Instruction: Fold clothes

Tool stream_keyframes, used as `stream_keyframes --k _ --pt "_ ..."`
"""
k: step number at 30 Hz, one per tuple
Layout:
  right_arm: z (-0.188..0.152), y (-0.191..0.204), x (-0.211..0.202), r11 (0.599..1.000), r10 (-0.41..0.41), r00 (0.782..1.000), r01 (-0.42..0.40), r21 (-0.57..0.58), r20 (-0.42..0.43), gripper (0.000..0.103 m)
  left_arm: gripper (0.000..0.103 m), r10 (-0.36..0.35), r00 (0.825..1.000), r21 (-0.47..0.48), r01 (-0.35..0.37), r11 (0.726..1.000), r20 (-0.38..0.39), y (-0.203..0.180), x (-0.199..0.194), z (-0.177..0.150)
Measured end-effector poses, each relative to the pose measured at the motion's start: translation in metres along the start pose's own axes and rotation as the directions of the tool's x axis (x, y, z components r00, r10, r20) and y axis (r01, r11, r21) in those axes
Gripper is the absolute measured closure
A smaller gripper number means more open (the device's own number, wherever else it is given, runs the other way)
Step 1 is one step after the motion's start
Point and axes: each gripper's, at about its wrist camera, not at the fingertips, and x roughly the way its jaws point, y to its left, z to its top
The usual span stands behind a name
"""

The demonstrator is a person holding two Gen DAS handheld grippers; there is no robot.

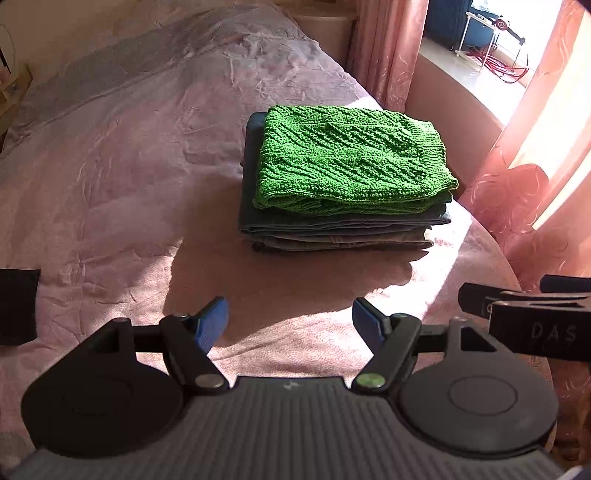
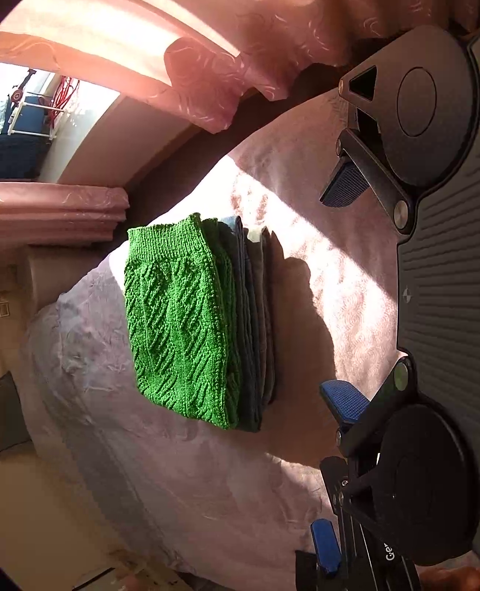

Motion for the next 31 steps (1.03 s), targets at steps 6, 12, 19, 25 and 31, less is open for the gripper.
stream_keyframes --k 6,12,19,25,31 --pt "0.003 -0.005 0.011 1.000 0.003 1.000 -0.003 -0.003 -0.026 0.001 0.032 0.006 1.000 -0.009 -0.006 1.000 -0.017 -0.001 0.010 0.002" --pt "0.005 -0.008 0.022 1.000 0.005 0.999 -0.005 -0.005 -0.049 0.001 0.032 0.005 1.000 -0.006 -0.005 1.000 -0.030 -0.005 0.018 0.005" --pt "0.010 -0.010 0.034 1.000 0.005 0.998 -0.006 -0.010 -0.066 0.001 0.032 0.011 0.999 -0.021 -0.012 1.000 -0.031 -0.005 0.027 0.013" --pt "0.014 -0.011 0.043 1.000 0.010 0.996 -0.012 -0.019 -0.083 0.001 0.030 0.035 0.999 -0.026 -0.035 0.999 -0.013 -0.006 0.033 0.020" --pt "0.019 -0.014 0.052 1.000 0.014 0.996 -0.016 -0.022 -0.093 0.001 0.030 0.043 0.999 -0.030 -0.042 0.999 0.006 -0.007 0.036 0.028"
